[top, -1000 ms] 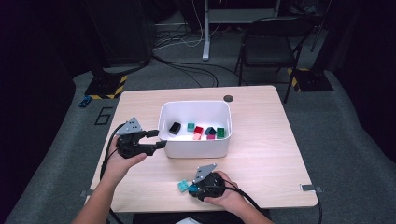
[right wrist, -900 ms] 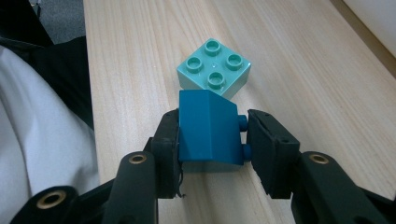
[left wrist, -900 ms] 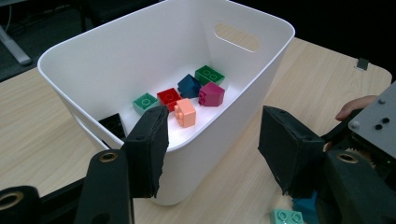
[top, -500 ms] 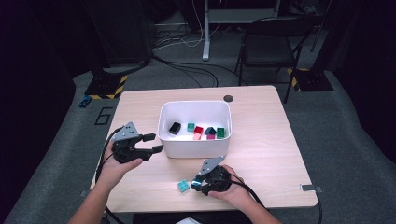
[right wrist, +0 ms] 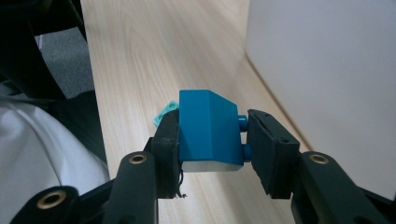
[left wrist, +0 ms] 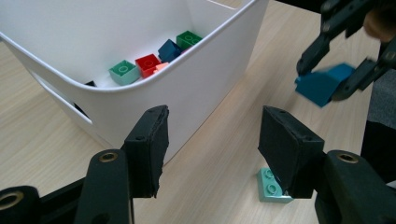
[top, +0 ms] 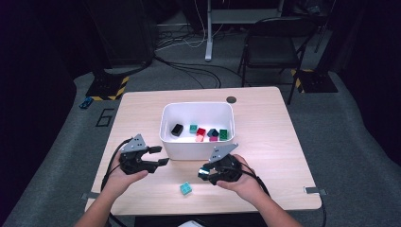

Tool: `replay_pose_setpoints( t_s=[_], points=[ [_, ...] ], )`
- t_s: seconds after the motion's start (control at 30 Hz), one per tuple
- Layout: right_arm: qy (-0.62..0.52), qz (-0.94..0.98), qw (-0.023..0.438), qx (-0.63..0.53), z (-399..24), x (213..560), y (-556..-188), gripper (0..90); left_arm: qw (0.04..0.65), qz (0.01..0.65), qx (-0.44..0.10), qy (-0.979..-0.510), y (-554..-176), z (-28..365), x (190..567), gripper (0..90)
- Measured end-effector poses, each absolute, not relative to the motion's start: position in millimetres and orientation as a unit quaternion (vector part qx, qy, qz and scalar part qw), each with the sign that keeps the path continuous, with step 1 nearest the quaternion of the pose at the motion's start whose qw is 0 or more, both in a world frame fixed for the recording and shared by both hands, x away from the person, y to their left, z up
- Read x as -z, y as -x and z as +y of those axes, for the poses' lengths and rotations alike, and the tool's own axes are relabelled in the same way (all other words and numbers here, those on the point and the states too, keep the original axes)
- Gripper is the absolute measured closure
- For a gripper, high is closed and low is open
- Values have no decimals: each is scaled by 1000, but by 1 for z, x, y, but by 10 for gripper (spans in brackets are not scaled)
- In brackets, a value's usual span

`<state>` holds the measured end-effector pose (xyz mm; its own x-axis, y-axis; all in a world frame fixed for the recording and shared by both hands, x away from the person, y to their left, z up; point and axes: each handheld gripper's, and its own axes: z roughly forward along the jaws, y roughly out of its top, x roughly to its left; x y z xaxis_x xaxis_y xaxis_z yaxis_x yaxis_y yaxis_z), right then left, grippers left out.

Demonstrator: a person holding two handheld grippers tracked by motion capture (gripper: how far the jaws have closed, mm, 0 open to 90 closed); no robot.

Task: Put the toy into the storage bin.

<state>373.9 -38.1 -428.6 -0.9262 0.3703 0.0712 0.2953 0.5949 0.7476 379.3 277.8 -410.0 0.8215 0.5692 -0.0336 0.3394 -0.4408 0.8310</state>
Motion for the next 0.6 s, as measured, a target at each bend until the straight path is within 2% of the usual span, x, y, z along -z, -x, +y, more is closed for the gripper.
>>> replay_pose_setpoints(
  t_s=[0.33, 0.6],
  points=[
    [-190, 884, 61, -422, -38, 388, -387, 566, 444, 271, -126, -845, -378, 281, 424, 423],
    [-186, 880, 92, -428, -33, 353, -407, 566, 450, 281, -121, -839, -379, 288, 426, 421]
  ],
)
